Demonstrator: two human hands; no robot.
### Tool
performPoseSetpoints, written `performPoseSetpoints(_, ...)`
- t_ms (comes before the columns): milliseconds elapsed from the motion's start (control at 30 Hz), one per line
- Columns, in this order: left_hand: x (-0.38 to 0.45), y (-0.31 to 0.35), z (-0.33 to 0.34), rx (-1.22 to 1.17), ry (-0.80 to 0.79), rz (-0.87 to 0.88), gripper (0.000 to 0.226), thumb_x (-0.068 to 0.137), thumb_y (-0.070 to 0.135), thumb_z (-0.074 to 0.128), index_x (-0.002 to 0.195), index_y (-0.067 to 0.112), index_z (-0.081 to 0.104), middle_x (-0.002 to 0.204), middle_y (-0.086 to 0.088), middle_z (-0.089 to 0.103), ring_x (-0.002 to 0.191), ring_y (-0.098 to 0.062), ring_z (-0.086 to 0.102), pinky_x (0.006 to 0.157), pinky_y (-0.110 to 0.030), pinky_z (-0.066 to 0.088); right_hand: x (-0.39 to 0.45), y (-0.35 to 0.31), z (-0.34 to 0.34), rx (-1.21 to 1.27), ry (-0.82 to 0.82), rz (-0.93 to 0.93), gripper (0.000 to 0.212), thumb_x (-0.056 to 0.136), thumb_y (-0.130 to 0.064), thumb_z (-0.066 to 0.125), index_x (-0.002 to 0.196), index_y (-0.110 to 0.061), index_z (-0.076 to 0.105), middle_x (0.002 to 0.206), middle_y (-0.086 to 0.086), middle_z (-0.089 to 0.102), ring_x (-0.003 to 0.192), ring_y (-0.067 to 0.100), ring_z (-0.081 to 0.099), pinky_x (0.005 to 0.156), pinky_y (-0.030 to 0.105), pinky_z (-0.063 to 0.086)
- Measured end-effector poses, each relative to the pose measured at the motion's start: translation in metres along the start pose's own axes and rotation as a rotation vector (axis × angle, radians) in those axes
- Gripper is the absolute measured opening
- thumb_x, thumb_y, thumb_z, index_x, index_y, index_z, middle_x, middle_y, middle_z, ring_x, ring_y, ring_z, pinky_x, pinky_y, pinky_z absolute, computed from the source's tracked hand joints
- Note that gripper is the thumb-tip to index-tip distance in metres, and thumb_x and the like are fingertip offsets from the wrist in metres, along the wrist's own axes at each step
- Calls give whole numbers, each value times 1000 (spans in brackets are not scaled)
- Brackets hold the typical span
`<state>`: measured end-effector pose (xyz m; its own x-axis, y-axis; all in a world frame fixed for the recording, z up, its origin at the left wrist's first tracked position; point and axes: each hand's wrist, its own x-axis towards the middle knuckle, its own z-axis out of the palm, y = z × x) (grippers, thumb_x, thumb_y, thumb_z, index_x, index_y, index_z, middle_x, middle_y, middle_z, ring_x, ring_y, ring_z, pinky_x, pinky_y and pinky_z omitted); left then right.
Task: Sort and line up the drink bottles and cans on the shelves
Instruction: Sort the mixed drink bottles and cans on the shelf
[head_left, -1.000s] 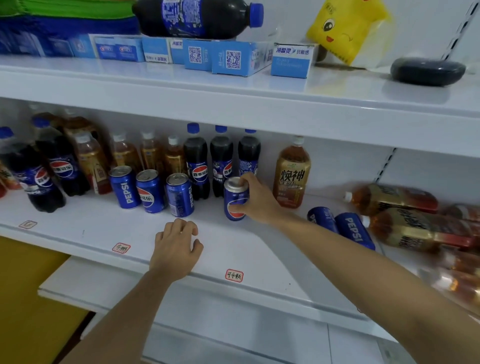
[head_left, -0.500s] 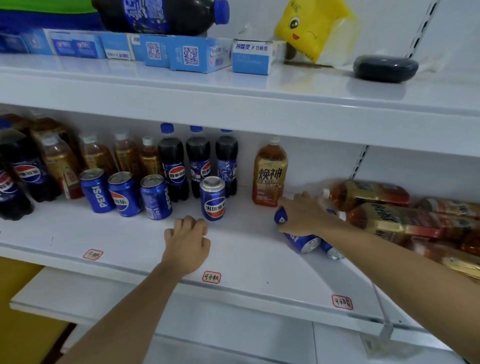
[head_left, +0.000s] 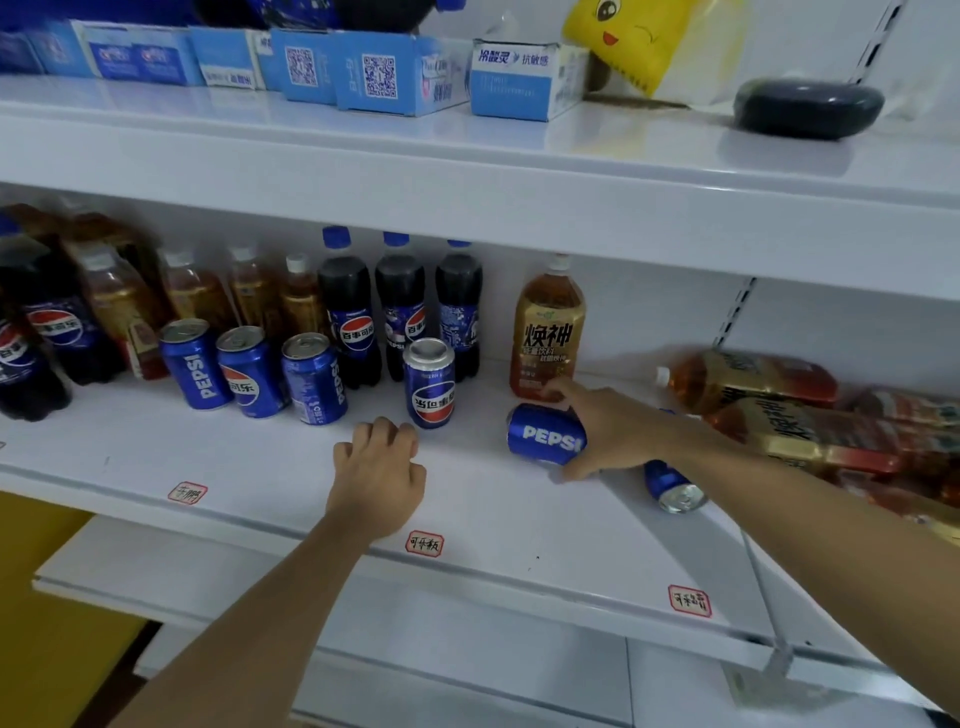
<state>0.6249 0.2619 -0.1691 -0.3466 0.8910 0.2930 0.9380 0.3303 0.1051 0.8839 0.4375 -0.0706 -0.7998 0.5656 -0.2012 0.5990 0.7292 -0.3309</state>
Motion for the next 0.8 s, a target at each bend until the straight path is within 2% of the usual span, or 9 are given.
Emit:
performPoseSetpoints(67, 0, 1, 0, 11, 2, 1, 22, 87, 29, 46, 105, 19, 54, 105, -4, 54, 94, -23, 44, 75, -39, 39, 3, -9, -13, 36, 117, -17, 73, 67, -42, 88, 124, -32, 42, 108, -8, 64, 92, 13, 64, 81, 33, 57)
performPoseSetpoints(133, 0, 1, -1, 11, -15, -6, 20, 90, 28, 50, 108, 20, 54, 108, -4, 53, 96, -23, 43, 78, -39, 39, 11, -19, -23, 93, 185, -58, 64, 70, -39, 87, 122, -30, 51, 114, -8, 64, 98, 13, 62, 83, 33, 57)
performPoseSetpoints(300, -1, 2, -1, -2, -20, -15, 20, 91, 27, 51, 110, 20, 53, 111, -3, 52, 98, -21, 41, 80, -36, 36, 32, -42, -25, 30, 150, -118, 54, 78, -27, 81, 124, -23, 53, 120, -2, 63, 107, 23, 62, 81, 34, 55)
performPoseSetpoints(400, -1, 0, 1, -4, 13, -3, 23, 88, 29, 48, 107, 19, 55, 107, -4, 54, 95, -22, 43, 77, -37, 37, 35, -54, -29, -154, 125, -79, 59, 83, -37, 77, 133, -21, 50, 125, 6, 60, 112, 29, 58, 85, 40, 55)
performPoseSetpoints(467, -1, -1, 2, 5, 22, 7, 27, 85, 31, 43, 106, 18, 55, 105, -4, 54, 93, -22, 44, 75, -37, 37, 40, -69, -32, -324, 242, -100, 58, 87, -47, 69, 136, -22, 50, 127, 8, 57, 117, 32, 56, 90, 43, 52)
performPoseSetpoints(533, 0, -1, 2, -4, 29, 3, 32, 83, 34, 38, 104, 18, 56, 103, -3, 54, 92, -22, 44, 74, -37, 36, 55, -91, -33, -302, 330, -192, 57, 90, -48, 66, 139, -25, 48, 130, 8, 56, 119, 32, 56, 93, 45, 52)
performPoseSetpoints(600, 0, 0, 2, -24, 27, -15, 34, 81, 35, 35, 101, 18, 56, 101, -3, 54, 90, -22, 44, 73, -37, 38, 79, -115, -31, -289, 252, -234, 69, 89, -40, 72, 149, -32, 39, 139, 7, 52, 126, 31, 53, 96, 48, 52)
performPoseSetpoints(667, 0, 1, 0, -34, 35, -55, 30, 79, 33, 39, 97, 16, 57, 97, -4, 55, 88, -22, 46, 71, -38, 42, 100, -131, -24, -417, 130, -242, 82, 86, -25, 77, 155, -33, 33, 148, 5, 46, 132, 32, 47, 96, 52, 52)
performPoseSetpoints(800, -2, 4, -4, 29, 53, -165, 26, 78, 30, 48, 87, 10, 61, 85, -9, 58, 80, -26, 50, 65, -37, 42, 117, -138, -15, -589, 133, -321, 71, 81, -5, 77, 141, -25, 45, 136, 9, 47, 120, 33, 51, 81, 46, 53)
